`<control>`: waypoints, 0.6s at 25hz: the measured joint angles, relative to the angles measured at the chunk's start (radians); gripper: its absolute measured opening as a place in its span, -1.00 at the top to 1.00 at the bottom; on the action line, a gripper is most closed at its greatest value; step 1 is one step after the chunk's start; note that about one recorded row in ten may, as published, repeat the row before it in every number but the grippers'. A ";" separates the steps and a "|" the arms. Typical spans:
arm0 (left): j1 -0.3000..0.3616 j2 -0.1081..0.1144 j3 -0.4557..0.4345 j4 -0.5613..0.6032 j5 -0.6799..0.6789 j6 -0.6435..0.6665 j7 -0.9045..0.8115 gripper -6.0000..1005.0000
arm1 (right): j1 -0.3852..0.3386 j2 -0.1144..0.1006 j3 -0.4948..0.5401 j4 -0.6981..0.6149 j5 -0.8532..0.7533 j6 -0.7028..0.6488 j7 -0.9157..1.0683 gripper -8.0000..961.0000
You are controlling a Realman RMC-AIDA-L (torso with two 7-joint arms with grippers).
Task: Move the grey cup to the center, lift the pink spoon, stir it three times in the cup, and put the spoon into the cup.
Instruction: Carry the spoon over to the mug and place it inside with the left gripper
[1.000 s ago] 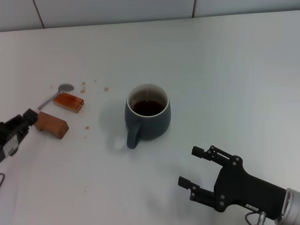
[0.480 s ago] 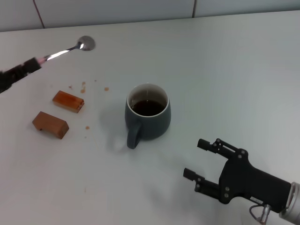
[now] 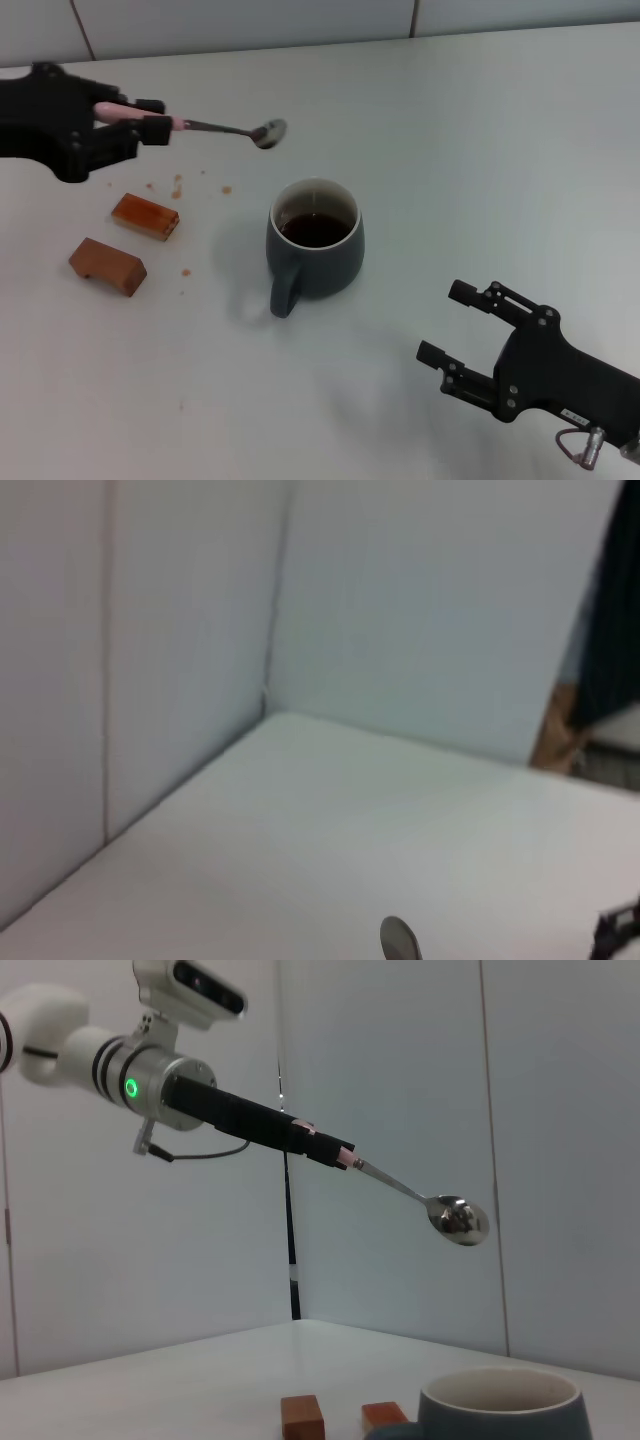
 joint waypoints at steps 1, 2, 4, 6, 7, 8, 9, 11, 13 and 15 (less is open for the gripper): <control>-0.008 0.003 0.046 0.049 0.015 0.003 0.000 0.72 | -0.002 0.000 0.002 0.000 0.000 0.000 0.001 -0.57; -0.016 0.004 0.074 0.080 0.034 0.005 0.000 0.72 | -0.004 0.000 0.004 -0.001 0.000 0.000 0.004 -0.57; -0.016 0.004 0.074 0.080 0.034 0.005 0.000 0.72 | -0.007 0.000 0.005 -0.004 0.000 0.001 0.009 -0.57; -0.058 0.004 0.138 0.126 0.093 0.034 0.008 0.72 | -0.007 0.000 0.006 -0.008 0.000 0.003 0.014 -0.57; -0.058 0.004 0.138 0.126 0.093 0.034 0.008 0.72 | -0.007 0.000 0.006 -0.008 0.000 0.005 0.015 -0.57; -0.058 0.004 0.138 0.126 0.093 0.034 0.008 0.72 | -0.007 0.001 0.006 -0.008 0.000 0.006 0.015 -0.57; -0.058 0.004 0.138 0.126 0.093 0.034 0.008 0.72 | -0.007 0.001 0.006 -0.009 0.000 0.007 0.015 -0.57; -0.077 0.003 0.155 0.131 0.116 0.044 0.011 0.72 | -0.007 0.001 0.006 -0.009 0.000 0.007 0.015 -0.57; -0.127 -0.007 0.234 0.139 0.172 0.047 0.016 0.72 | -0.007 0.001 0.006 -0.009 0.000 0.008 0.015 -0.57; -0.146 -0.009 0.261 0.140 0.190 0.038 0.015 0.72 | -0.008 0.002 0.006 -0.009 0.000 0.010 0.015 -0.57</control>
